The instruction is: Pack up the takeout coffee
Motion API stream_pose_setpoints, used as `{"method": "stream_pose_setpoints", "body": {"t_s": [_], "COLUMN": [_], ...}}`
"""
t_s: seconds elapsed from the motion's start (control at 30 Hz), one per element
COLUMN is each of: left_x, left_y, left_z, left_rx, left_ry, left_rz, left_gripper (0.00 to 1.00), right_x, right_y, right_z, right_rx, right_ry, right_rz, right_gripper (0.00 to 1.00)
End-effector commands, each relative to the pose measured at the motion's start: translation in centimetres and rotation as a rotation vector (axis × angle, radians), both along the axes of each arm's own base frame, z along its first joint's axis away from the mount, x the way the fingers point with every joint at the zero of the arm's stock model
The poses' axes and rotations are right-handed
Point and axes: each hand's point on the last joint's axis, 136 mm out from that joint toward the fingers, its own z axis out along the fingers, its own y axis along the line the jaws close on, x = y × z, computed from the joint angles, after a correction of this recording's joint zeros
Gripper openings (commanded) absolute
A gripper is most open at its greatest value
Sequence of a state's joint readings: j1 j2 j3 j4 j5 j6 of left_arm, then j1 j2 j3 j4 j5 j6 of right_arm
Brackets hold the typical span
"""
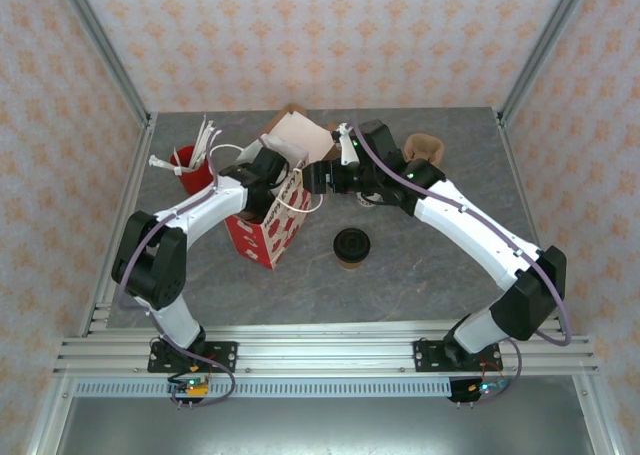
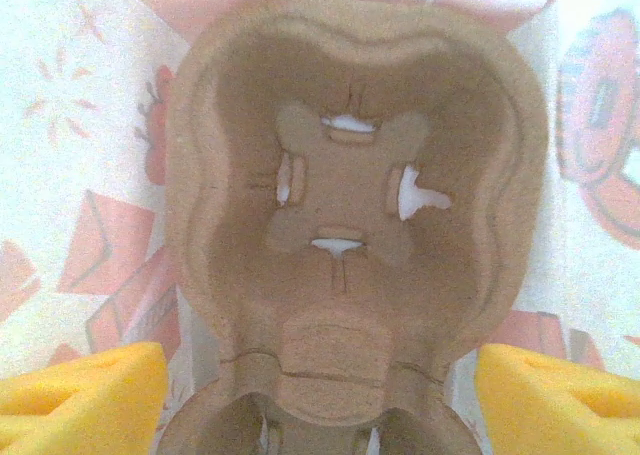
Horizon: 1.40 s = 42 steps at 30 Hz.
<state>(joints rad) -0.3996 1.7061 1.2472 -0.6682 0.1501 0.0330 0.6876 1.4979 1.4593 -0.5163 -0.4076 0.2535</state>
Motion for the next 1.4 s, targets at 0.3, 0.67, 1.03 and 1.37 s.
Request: {"method": "stream_pose_setpoints", "body": {"t_s": [0.3, 0.67, 1.03, 1.37], "left_x": [0.5, 0.9, -3.3, -10.6], "left_y": [0.1, 1.1, -2.4, -12.0], "left_z": [7.1, 13.8, 23.6, 20.4], "left_rx": [-0.074, -0.14, -0.343, -0.186], "left_ry": [-0.14, -0.321, -0.495, -0.269], "left_rz": [0.069, 0.156, 0.09, -0.298], "left_gripper": [0.81, 0.79, 0.74, 0.74], "right_x": [-0.2, -0.1, 1.0, 3.8], "right_y": [-0.7, -1.4, -7.3, -22.3], "right_z": [1.8, 3.3, 5.7, 3.3], "right_rx": [0.009, 0.015, -0.051, -0.085], "right_ry": [-0.037, -0.079, -0.184, -0.128], "right_rz": [-0.024, -0.052, -0.175, -0.647], "right_gripper": [0.88, 0.88, 0.89, 0.91]}}
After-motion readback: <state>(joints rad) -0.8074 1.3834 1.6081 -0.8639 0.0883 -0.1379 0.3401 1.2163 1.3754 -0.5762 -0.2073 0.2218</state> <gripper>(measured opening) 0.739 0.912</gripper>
